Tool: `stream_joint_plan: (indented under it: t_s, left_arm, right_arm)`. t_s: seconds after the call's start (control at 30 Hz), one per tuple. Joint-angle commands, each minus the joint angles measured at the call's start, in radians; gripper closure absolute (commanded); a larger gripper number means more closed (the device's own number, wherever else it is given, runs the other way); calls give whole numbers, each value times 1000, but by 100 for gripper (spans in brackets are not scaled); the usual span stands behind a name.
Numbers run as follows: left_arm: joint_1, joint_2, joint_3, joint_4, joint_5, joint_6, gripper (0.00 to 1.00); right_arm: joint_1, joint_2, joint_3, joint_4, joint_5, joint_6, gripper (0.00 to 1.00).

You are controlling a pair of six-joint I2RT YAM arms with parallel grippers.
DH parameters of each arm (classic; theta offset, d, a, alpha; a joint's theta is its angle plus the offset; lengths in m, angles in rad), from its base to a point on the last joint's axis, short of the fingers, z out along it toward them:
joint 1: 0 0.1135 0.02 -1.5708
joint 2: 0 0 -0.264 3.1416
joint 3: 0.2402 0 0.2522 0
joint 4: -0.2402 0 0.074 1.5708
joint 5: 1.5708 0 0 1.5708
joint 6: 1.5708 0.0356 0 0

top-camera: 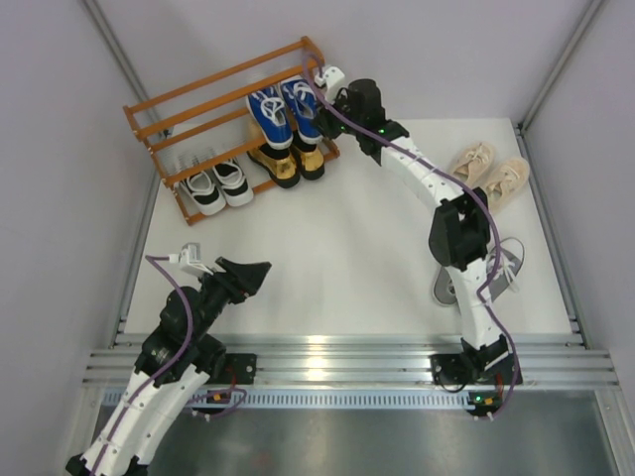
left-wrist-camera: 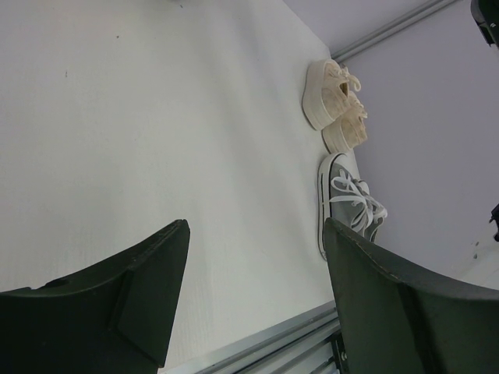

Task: Place and organize the shoes onto the shoe shelf
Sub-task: Place the shoe at the shoe shelf.

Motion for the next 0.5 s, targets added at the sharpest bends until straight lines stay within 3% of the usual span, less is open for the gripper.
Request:
stream_joint_plan:
  t_s: [0.0, 0.47]
  left_arm:
    - [2, -9, 30, 20, -5, -14, 25]
    - [2, -9, 36, 20, -9, -23, 25]
  right_arm:
    - [19, 2, 73, 101, 7, -5, 100]
    - [28, 44, 92, 125, 21, -3, 91]
